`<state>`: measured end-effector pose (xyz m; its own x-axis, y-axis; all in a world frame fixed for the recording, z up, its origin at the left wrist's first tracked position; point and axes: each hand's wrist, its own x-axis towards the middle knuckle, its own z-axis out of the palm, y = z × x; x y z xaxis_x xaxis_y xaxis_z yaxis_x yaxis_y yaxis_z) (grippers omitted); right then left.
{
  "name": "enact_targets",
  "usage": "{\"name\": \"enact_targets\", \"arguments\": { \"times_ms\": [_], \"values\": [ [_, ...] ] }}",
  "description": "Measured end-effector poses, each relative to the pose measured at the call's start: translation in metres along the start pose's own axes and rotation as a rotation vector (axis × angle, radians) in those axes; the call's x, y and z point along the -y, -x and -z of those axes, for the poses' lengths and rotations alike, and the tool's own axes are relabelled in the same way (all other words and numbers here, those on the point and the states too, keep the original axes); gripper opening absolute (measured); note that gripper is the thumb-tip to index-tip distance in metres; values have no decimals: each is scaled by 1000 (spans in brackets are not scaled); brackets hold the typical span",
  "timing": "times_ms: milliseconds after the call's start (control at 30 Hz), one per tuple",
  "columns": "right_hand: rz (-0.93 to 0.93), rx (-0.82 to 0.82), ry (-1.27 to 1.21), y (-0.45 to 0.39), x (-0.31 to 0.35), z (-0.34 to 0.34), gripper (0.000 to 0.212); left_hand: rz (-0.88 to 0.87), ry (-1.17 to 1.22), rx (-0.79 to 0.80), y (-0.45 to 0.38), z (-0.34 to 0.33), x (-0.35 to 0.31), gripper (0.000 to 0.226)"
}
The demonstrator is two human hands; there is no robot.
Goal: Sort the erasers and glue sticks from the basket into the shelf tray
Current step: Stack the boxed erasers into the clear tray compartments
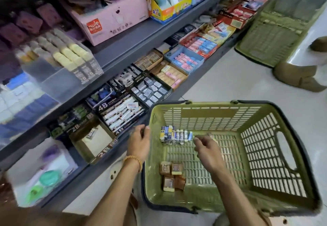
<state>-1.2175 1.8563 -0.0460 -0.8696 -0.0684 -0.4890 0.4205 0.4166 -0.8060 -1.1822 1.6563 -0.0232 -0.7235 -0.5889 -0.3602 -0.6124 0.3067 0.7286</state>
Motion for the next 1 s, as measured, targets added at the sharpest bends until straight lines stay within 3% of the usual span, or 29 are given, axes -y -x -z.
{"name": "enact_targets", "arguments": {
  "times_ms": [167,200,300,367,467,667,767,900,1000],
  "values": [
    [-55,52,55,-44,-17,-28,11,-16,-76,77,-12,-12,1,49],
    [-66,64,54,-55,-18,-36,18,-5,-86,72,-11,-12,-2,50],
    [-129,119,34,-82,-20,-67,45,34,-86,58,-12,-14,-2,17],
    [-199,138,15,-93,-21,-89,45,55,-92,45,-12,-15,-3,18],
    [-235,63,86,-111,-36,-120,83,36,-98,11,-18,-16,5,51],
    [-264,-43,6,-121,-46,-135,124,27,-101,43,-21,-16,9,71],
    [-258,-54,-1,-120,-48,-138,122,26,-128,25,-20,-17,8,65],
    [-256,-41,16,-122,-50,-139,98,52,-127,63,-20,-18,8,79],
    [-256,-7,2,-114,-38,-136,86,53,-153,48,-19,-18,7,72]
  ]
}}
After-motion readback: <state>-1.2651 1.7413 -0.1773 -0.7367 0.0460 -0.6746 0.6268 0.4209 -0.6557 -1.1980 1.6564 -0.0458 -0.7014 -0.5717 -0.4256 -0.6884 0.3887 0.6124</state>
